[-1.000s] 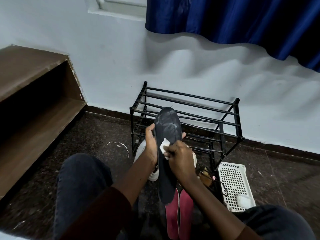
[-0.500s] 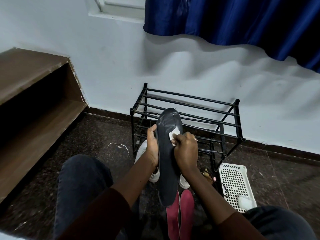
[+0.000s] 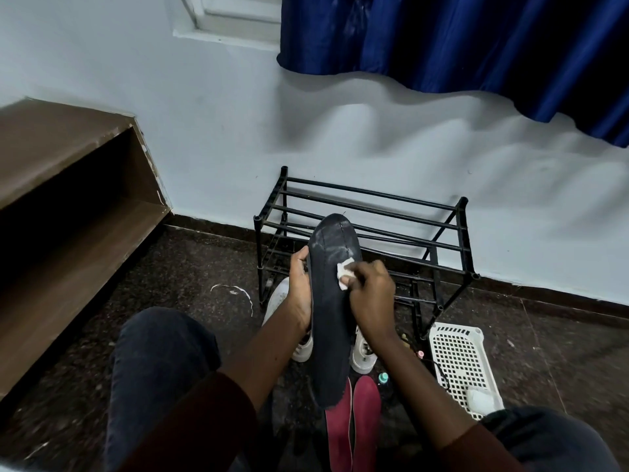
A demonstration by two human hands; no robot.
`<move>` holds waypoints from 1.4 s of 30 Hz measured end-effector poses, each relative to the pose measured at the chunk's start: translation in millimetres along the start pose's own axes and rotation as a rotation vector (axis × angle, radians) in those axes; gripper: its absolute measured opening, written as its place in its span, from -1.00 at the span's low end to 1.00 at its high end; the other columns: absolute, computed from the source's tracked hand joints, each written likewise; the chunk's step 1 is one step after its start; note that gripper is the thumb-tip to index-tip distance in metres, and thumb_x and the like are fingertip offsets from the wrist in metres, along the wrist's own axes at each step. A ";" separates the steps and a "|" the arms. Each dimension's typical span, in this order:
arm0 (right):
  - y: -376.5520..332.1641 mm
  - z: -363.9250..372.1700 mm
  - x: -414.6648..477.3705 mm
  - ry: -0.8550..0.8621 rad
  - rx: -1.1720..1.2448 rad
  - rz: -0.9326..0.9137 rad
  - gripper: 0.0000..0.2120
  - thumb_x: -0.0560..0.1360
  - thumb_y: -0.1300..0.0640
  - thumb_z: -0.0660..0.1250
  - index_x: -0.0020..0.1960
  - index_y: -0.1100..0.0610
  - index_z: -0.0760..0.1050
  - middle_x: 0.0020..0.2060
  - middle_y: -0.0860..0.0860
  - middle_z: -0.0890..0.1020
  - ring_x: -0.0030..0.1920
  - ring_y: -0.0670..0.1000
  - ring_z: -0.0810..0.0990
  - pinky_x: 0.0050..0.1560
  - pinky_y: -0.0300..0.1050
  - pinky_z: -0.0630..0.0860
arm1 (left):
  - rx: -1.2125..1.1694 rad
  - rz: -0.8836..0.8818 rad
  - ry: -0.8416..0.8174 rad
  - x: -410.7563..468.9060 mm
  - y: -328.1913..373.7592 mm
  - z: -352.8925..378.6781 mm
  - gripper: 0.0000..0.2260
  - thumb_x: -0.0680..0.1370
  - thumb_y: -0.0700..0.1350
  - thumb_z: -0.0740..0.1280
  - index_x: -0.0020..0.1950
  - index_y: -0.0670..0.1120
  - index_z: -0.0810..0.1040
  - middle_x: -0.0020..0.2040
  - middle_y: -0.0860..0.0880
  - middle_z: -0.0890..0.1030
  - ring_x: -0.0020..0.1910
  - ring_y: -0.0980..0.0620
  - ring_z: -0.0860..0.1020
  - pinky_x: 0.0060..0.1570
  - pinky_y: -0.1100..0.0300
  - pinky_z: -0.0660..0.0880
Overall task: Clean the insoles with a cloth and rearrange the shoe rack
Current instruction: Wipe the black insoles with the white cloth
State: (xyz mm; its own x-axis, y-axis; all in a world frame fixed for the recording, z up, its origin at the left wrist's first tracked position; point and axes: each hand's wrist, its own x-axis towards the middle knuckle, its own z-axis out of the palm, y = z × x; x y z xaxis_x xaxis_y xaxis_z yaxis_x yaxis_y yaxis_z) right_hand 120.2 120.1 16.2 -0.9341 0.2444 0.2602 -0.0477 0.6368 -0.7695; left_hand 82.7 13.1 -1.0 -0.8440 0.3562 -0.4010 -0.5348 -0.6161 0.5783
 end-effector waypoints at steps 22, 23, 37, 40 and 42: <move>-6.2 -28.0 15.6 -0.171 0.778 0.406 -0.93 0.47 0.35 0.32 -0.15 0.23 0.51 -0.24 0.14 0.60 -0.28 -0.02 0.61 -0.35 -0.29 0.53 | 0.142 -0.051 -0.032 -6.0 -2.3 14.0 -0.74 0.36 -0.18 0.33 -0.01 -0.27 0.54 -0.26 -0.19 0.59 -0.38 -0.07 0.57 -0.24 0.13 0.53; -6.6 -27.3 15.0 -0.169 0.778 0.395 -0.91 0.50 0.33 0.30 -0.16 0.23 0.53 -0.24 0.13 0.61 -0.25 0.01 0.61 -0.34 -0.29 0.53 | 0.142 -0.047 -0.028 -5.2 -2.7 14.2 -0.77 0.40 -0.18 0.32 0.00 -0.26 0.54 -0.25 -0.18 0.59 -0.37 -0.07 0.57 -0.25 0.13 0.54; -13.5 -32.6 11.7 -0.145 0.864 0.463 -0.73 0.33 0.46 0.42 -0.16 0.21 0.38 -0.36 0.09 0.54 -0.42 -0.04 0.57 -0.48 -0.25 0.45 | 0.243 0.093 0.037 -4.7 -6.5 11.8 -0.58 0.33 -0.27 0.41 0.18 -0.29 0.50 -0.18 -0.23 0.61 -0.29 -0.15 0.61 -0.25 0.07 0.56; -14.4 -34.6 15.7 -0.174 0.970 0.604 -0.79 0.37 0.47 0.34 -0.13 0.21 0.45 -0.32 0.10 0.61 -0.30 0.03 0.59 -0.35 -0.18 0.53 | 0.251 0.123 0.015 -5.7 -5.5 10.9 -0.50 0.28 -0.27 0.44 0.20 -0.30 0.50 -0.14 -0.24 0.62 -0.25 -0.16 0.61 -0.20 0.07 0.56; -14.8 -36.3 17.6 -0.202 1.004 0.672 -0.84 0.43 0.45 0.26 -0.14 0.23 0.50 -0.34 0.07 0.62 -0.31 0.01 0.59 -0.37 -0.21 0.55 | 0.273 0.141 -0.009 -5.3 -5.4 8.6 -0.53 0.25 -0.33 0.43 0.16 -0.29 0.53 -0.13 -0.24 0.63 -0.21 -0.16 0.61 -0.14 0.06 0.56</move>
State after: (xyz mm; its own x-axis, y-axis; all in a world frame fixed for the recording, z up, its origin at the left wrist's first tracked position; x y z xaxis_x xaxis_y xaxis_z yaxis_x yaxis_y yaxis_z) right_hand 117.3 141.6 53.4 -0.9119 0.1321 -0.3887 0.2972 -0.4406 -0.8471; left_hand 89.7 20.6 4.1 -0.9102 0.2874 -0.2981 -0.4030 -0.4491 0.7975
